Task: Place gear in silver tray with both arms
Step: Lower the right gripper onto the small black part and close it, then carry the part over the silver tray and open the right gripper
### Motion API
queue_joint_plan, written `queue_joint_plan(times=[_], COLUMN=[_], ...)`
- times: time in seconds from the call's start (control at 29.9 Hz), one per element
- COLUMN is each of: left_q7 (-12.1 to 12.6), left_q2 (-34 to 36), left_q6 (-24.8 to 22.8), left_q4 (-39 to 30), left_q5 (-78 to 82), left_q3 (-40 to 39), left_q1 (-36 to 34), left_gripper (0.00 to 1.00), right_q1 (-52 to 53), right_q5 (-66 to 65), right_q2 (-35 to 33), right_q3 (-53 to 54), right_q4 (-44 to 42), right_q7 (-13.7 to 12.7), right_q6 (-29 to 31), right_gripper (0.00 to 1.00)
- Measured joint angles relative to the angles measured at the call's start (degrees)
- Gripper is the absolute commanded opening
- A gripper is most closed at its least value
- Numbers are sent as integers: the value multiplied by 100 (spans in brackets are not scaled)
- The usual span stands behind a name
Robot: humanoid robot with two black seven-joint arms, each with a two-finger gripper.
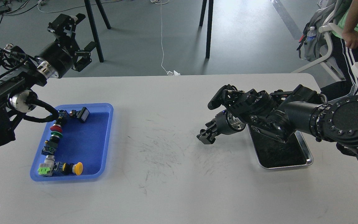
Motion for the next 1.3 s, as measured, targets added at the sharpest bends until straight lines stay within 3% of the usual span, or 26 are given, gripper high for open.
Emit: queue_joint_plan(times=[0.9, 1.3], left_q7=[0, 0], left_q2=[7, -9], left_q6=[0, 1], left_q4=[9, 9], left_q5=[-26, -22], left_q3=[-9, -4], left_q1=[59, 99], left_gripper=[99, 99], right_q1=[26, 509], right_q5=[-39, 6], right_q2=[-1, 0], right_q3=[-82, -68], right_q4=[-3, 122], right_q7=[-1, 1], right_q6=[-141, -131], right_gripper=[12, 10])
